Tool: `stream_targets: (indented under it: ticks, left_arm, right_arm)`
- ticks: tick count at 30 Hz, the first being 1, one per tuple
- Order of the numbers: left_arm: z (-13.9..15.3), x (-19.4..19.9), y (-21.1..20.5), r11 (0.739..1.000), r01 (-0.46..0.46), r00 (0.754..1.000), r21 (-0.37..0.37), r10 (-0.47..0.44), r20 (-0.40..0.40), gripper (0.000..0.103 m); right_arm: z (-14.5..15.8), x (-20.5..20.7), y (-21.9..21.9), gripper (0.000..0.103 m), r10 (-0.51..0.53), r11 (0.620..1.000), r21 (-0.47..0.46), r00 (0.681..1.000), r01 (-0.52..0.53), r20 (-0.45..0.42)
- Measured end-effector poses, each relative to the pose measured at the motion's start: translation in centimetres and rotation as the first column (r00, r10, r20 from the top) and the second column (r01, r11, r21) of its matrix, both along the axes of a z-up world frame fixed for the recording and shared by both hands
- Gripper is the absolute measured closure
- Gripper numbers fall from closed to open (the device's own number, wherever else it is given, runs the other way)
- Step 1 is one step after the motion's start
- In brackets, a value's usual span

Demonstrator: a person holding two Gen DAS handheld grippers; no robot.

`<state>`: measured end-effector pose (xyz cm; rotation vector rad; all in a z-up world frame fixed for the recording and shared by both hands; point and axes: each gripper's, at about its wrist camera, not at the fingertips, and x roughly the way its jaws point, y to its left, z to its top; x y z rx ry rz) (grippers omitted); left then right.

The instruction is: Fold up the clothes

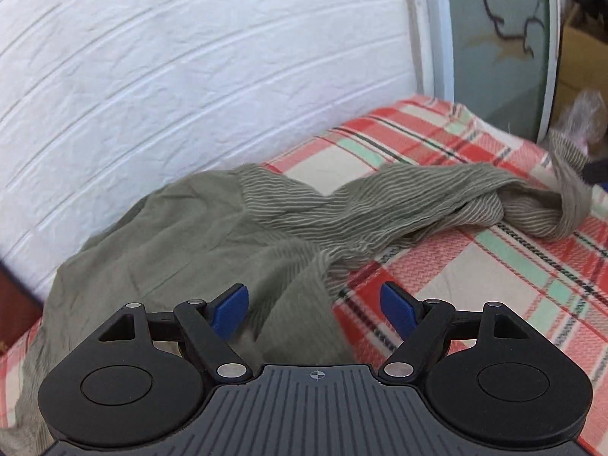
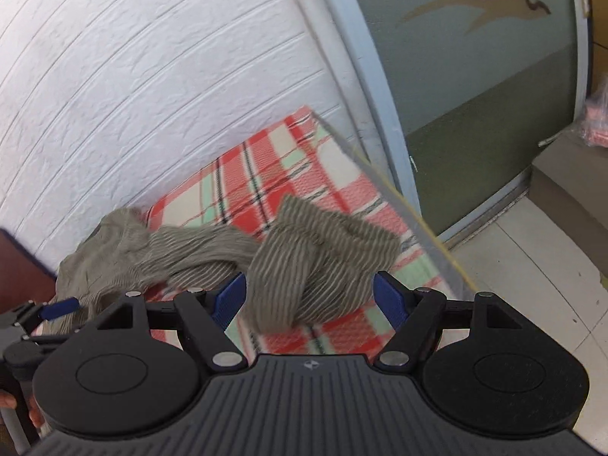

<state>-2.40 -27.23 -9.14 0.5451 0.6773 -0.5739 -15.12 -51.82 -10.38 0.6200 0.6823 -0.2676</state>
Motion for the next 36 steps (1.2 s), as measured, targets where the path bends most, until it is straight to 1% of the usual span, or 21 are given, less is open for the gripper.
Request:
stream_targets:
  ticks: [2,4,5,6,7,8,10,14,17,19,21,22,26,28,29,30,32,33,34,35,36]
  left_arm:
    - [-1.0,0.4,-1.0,0.999,-0.008,1.0,0.046,0.007,0.024,0.02]
    - [-1.5,1.1,-0.8,0.997,-0.03,1.0,0.069,0.029,0.01,0.049]
    - [-1.7,1.4,-0.6,0.996,-0.043,0.999,0.074,0.043,-0.007,0.092]
    - [-1.9,1.8,-0.3,0.995,-0.055,0.998,0.08,0.057,-0.024,0.103]
    - [-1.9,2.2,0.2,0.995,-0.068,0.996,0.073,0.071,-0.045,0.103]
    - [-1.6,2.4,1.1,0.996,-0.083,0.994,0.043,0.086,-0.067,0.103]
    - [-0.6,2.8,2.7,0.993,-0.122,0.989,-0.005,0.121,-0.08,0.103]
    - [2.2,2.5,5.4,0.985,-0.16,0.987,-0.065,0.158,-0.035,0.103]
    - [3.8,1.9,7.5,0.981,-0.165,0.986,-0.105,0.166,-0.002,0.103]
    - [3.9,1.6,9.0,0.98,-0.172,0.985,-0.103,0.173,0.004,0.103]
    - [3.0,1.3,10.2,0.98,-0.185,0.982,-0.074,0.186,0.012,0.103]
    - [2.3,1.3,10.8,0.979,-0.195,0.981,-0.058,0.196,0.009,0.103]
    - [-0.2,1.7,13.5,0.967,-0.252,0.967,-0.026,0.25,-0.042,0.103]
    - [-0.9,2.0,14.5,0.962,-0.271,0.961,-0.022,0.269,-0.062,0.102]
    - [-1.1,2.1,14.8,0.961,-0.275,0.96,-0.02,0.273,-0.064,0.1]
    - [-1.2,2.2,15.1,0.96,-0.279,0.958,-0.018,0.278,-0.066,0.098]
    - [-0.9,2.1,15.4,0.959,-0.282,0.958,-0.021,0.28,-0.064,0.091]
    - [-0.6,2.0,15.4,0.96,-0.279,0.959,-0.025,0.277,-0.056,0.07]
    - [0.0,1.6,15.2,0.962,-0.271,0.962,-0.032,0.27,-0.038,0.063]
    - [0.5,1.2,15.1,0.965,-0.26,0.966,-0.037,0.259,-0.017,0.053]
    - [1.1,0.8,15.0,0.97,-0.238,0.971,-0.039,0.239,0.01,0.05]
  right_arm:
    - [-0.5,0.8,-0.8,0.025,-0.009,1.0,0.004,1.0,0.009,0.002]
    - [-1.0,1.7,-1.0,0.026,0.01,1.0,0.008,1.0,-0.01,-0.008]
    - [-1.2,2.1,-0.9,0.028,0.035,0.999,0.016,0.999,-0.035,-0.019]
    - [-1.5,2.6,-0.8,0.054,0.06,0.998,0.025,0.998,-0.059,-0.03]
    - [-1.7,3.0,-0.7,0.096,0.085,0.996,0.033,0.996,-0.083,-0.041]
    - [-1.5,3.2,-0.6,0.099,0.097,0.995,0.03,0.994,-0.096,-0.041]
    - [-0.1,3.1,-0.5,0.099,0.082,0.997,-0.018,0.997,-0.082,-0.002]
    - [4.0,2.0,-0.2,0.099,0.088,0.994,-0.079,0.989,-0.078,0.122]
    - [6.9,-0.4,1.4,0.099,0.16,0.982,-0.137,0.959,-0.131,0.234]
    - [7.7,-2.2,3.0,0.099,0.238,0.967,-0.158,0.936,-0.202,0.258]
    - [7.0,-3.9,4.9,0.099,0.322,0.943,-0.158,0.922,-0.292,0.216]
    - [6.1,-4.6,5.9,0.099,0.359,0.93,-0.146,0.917,-0.337,0.172]
    - [1.1,-7.4,9.3,0.099,0.475,0.878,-0.046,0.88,-0.476,-0.014]
    - [-1.1,-8.7,10.2,0.095,0.498,0.867,0.017,0.864,-0.498,-0.076]
    - [-1.7,-9.2,10.3,0.093,0.493,0.87,0.042,0.865,-0.492,-0.094]
    - [-1.9,-9.7,10.3,0.088,0.479,0.878,0.061,0.873,-0.475,-0.098]
    - [-1.3,-10.7,9.1,0.07,0.418,0.906,0.103,0.907,-0.411,-0.05]
    - [-0.7,-10.9,8.4,0.055,0.381,0.918,0.126,0.924,-0.376,-0.018]
    - [-0.1,-11.0,7.8,0.045,0.348,0.928,0.139,0.937,-0.346,0.008]
    - [0.4,-10.9,7.2,0.043,0.322,0.937,0.136,0.946,-0.322,0.023]
    - [0.9,-10.8,6.7,0.042,0.296,0.945,0.132,0.954,-0.299,0.039]
